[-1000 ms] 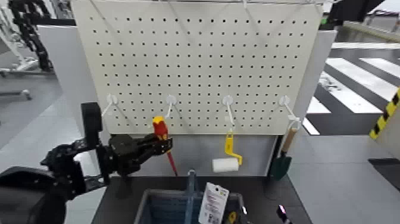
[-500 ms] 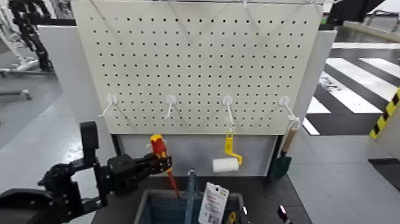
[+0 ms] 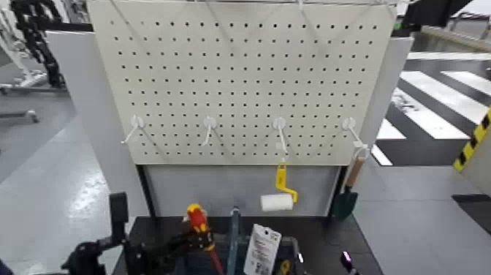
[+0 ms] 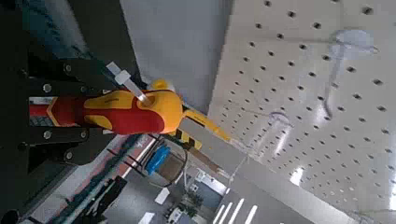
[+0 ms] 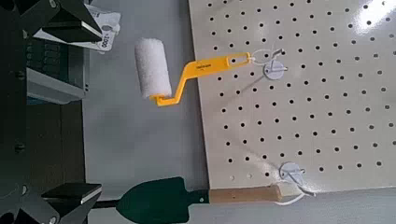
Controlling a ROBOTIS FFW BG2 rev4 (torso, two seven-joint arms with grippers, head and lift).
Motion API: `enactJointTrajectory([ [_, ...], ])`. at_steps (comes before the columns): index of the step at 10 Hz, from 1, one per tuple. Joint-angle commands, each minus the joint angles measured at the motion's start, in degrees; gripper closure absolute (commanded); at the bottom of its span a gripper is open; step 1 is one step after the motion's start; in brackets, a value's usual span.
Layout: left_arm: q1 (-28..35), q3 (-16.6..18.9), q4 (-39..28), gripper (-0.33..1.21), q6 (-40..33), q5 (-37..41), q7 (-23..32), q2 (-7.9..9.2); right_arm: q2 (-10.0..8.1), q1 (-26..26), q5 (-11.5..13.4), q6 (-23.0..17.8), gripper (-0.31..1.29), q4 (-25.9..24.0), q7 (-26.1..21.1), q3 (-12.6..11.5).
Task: Put the red screwdriver into the crate.
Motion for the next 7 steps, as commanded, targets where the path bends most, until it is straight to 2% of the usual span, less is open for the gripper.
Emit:
enactJointTrajectory([
  [1, -0.75, -3.52, 5.35, 1.19, -1.32, 0.97, -0.43, -0.23, -0.06, 0.00, -0.11, 0.11, 0.16, 0.00, 0.00, 0.10],
  [3, -0.75, -4.22, 6.49, 1.19, -0.97, 1.85, -0.52, -0.23, 0.02, 0.00, -0.20, 0.11, 0.16, 0.00, 0.00, 0.10],
  [5, -0.58, -4.13, 6.84, 1.11, -0.44, 1.93, -0.87, 0.03, 0.11, 0.09, -0.20, 0.02, 0.16, 0.00, 0.08, 0.01],
  [6, -0.58, -3.96, 6.84, 0.75, -0.44, 1.93, -1.04, 0.03, 0.11, 0.17, -0.28, 0.02, 0.16, 0.00, 0.00, 0.01],
  [7, -0.58, -3.87, 6.84, 0.33, -0.88, 1.93, -1.04, 0.03, 0.11, 0.17, -0.28, 0.02, 0.16, 0.00, 0.00, 0.01],
])
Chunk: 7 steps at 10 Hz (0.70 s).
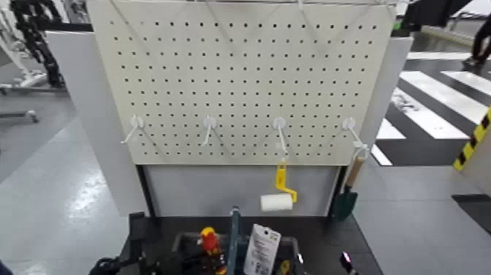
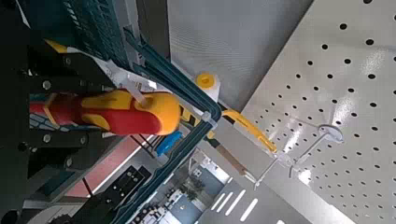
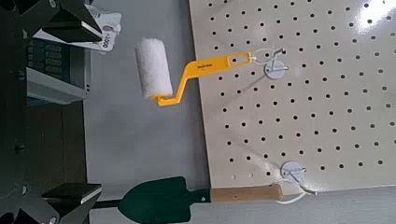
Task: Put the red screwdriver into the crate.
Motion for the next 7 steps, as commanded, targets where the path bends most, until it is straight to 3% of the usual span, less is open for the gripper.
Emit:
enactJointTrajectory([
  [1, 0.19, 0.56, -0.08, 0.08, -1.18, 0.01, -0.04, -0.06, 0.01, 0.06, -0.07, -0.09, 0.16, 0.00, -0.01, -0.01],
  [7, 1.07, 3.99, -4.30, 0.10, -7.34, -2.62, 2.86, 0.12, 0.10, 0.15, -0.16, 0.09, 0.16, -0.18, -0.01, -0.01],
])
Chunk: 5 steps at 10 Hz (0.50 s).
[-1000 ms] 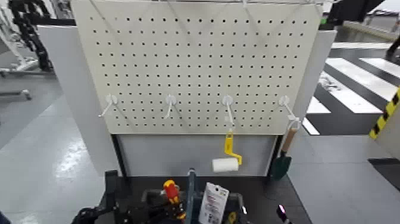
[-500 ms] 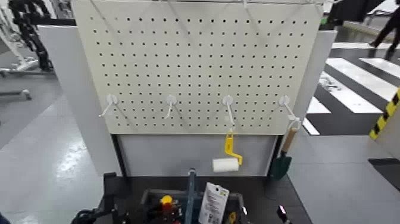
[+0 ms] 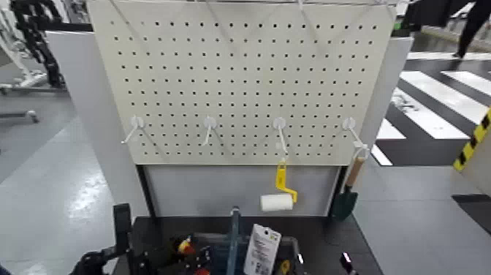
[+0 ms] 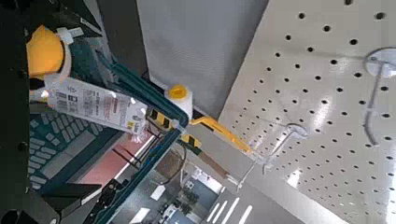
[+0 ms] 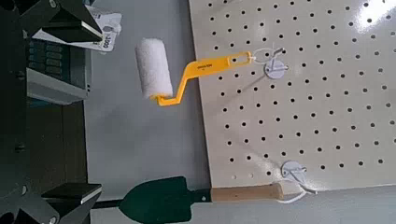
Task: Put the red screwdriver into the crate.
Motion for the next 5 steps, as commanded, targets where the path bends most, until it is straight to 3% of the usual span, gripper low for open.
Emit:
enactJointTrajectory([
  [1, 0.99, 1.78, -4.36, 0.10, -4.44, -2.77, 4.31, -0.05, 0.09, 0.09, 0.00, 0.00, 0.16, -0.01, -0.02, -0.09],
  [5, 4.94, 2.74, -9.72, 0.10, -13.94, -7.52, 14.59, -0.75, 0.09, 0.18, 0.18, -0.17, 0.16, -0.18, 0.24, -0.17],
])
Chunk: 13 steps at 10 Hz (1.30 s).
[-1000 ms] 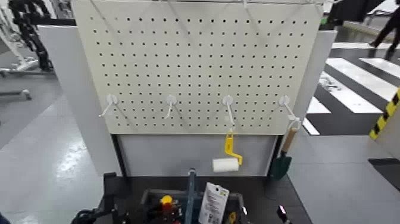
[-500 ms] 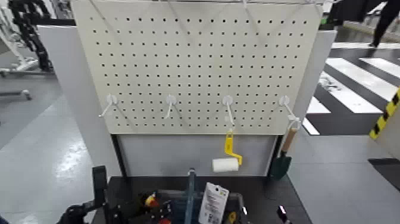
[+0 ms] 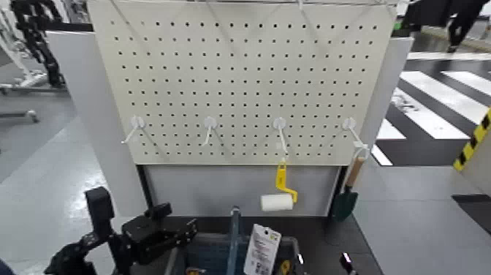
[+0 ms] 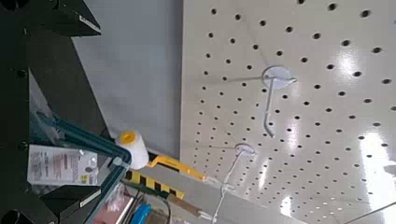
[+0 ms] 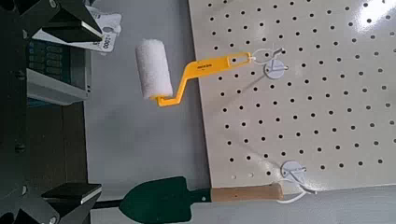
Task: Put the red screwdriver into the crate.
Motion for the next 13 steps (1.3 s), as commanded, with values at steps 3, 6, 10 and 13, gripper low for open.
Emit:
enactJointTrajectory([
  [3, 6.69, -1.39, -2.95, 0.10, -15.10, -7.83, 14.71, -2.73, 0.00, 0.21, 1.44, -1.12, 0.16, -0.28, 0.26, -0.44],
  [6, 10.47, -3.32, -1.99, 0.10, -21.60, -11.87, 21.65, -4.84, 0.09, 0.30, 2.32, -1.56, 0.16, -0.54, 0.26, -0.79],
  [10, 15.57, -3.68, -0.41, 0.10, -31.44, -17.93, 30.09, -8.27, 0.00, 0.56, 2.76, -1.38, 0.16, -0.80, 0.26, -1.14],
  [13, 16.71, -4.20, 0.56, 0.10, -33.03, -17.93, 32.29, -7.66, 0.00, 0.56, 3.11, -1.38, 0.16, -0.89, 0.26, -1.32],
])
